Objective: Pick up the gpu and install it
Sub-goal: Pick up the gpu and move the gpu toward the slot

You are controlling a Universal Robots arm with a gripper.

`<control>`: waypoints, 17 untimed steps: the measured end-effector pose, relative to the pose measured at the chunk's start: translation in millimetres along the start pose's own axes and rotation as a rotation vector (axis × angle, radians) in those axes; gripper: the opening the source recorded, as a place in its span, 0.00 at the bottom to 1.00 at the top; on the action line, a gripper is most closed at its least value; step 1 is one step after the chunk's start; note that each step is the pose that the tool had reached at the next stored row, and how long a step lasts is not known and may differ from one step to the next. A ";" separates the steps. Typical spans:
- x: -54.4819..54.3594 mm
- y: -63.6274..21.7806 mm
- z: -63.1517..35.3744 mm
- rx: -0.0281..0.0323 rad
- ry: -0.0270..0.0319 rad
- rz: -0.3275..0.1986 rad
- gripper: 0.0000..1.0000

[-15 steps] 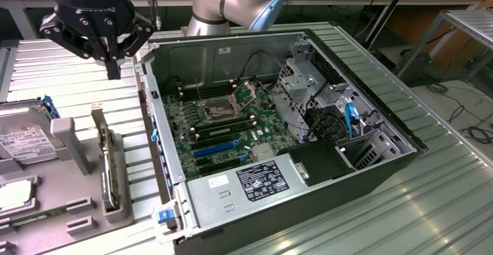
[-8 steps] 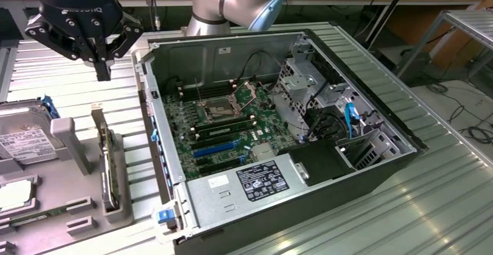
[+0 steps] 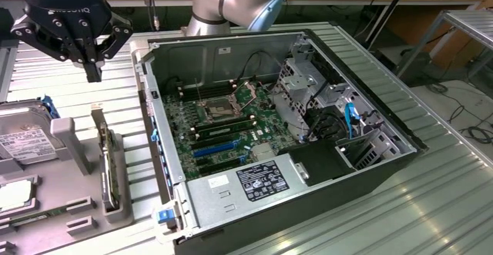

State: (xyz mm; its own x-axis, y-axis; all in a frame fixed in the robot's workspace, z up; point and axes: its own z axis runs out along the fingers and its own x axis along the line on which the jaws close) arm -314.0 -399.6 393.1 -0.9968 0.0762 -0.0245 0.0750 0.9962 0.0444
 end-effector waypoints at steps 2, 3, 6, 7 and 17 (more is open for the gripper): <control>0.0 0.0 0.0 0.0001 0.0001 0.000 0.11; 0.0 0.0 0.0 0.0001 0.0000 0.000 0.11; 0.0 0.0 0.0 0.0001 0.0000 0.000 0.11; 0.0 0.0 0.0 0.0001 0.0000 0.000 0.11; 0.0 0.0 0.0 0.0001 0.0000 0.000 0.42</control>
State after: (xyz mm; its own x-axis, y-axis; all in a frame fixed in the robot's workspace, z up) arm -314.1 -399.6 393.2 -0.9968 0.0762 -0.0245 0.0750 0.9962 0.0443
